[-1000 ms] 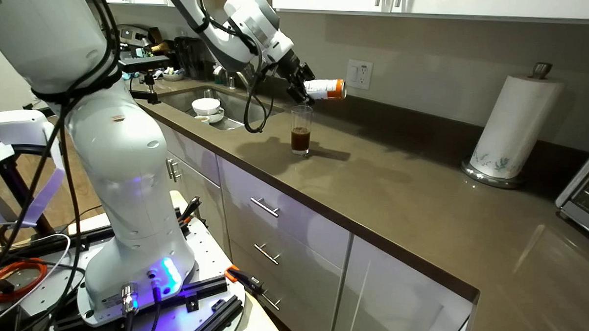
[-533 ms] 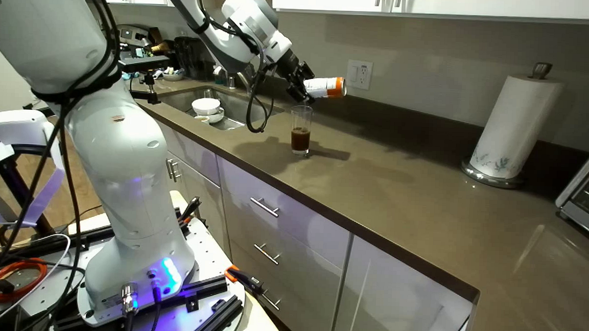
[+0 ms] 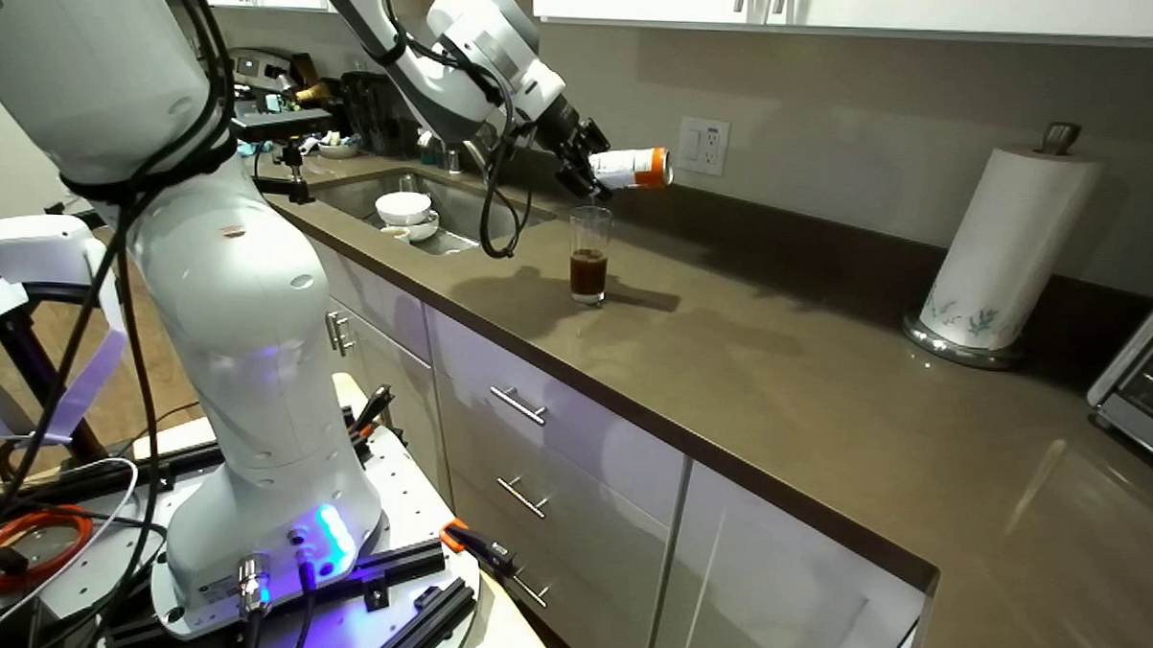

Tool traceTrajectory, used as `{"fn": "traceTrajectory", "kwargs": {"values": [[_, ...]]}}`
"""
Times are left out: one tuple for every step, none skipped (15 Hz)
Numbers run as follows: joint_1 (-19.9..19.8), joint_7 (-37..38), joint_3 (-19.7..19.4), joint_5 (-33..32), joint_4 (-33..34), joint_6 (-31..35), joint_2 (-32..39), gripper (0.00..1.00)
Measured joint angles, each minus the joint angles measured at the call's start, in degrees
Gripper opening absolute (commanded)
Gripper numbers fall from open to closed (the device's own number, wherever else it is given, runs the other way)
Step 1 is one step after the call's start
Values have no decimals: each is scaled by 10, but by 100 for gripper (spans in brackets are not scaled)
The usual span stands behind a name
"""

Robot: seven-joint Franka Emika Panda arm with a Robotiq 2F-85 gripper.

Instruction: Pick up the can, pour its contents in the glass cup and put it down

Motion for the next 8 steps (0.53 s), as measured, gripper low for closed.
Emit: {"fn": "traceTrajectory", "kwargs": {"values": [[0,1,1,-1,0,0,0,28],[0,2,2,-3,0,0,-1,28],[0,6,2,-6,0,0,-1,28],[0,9,3,-10,0,0,-1,28],[0,12,3,-13,0,0,-1,28],[0,14,3,-17,0,0,-1,28],[0,17,4,-21,0,0,-1,28],[0,19,4,-23,0,0,-1,28]]}}
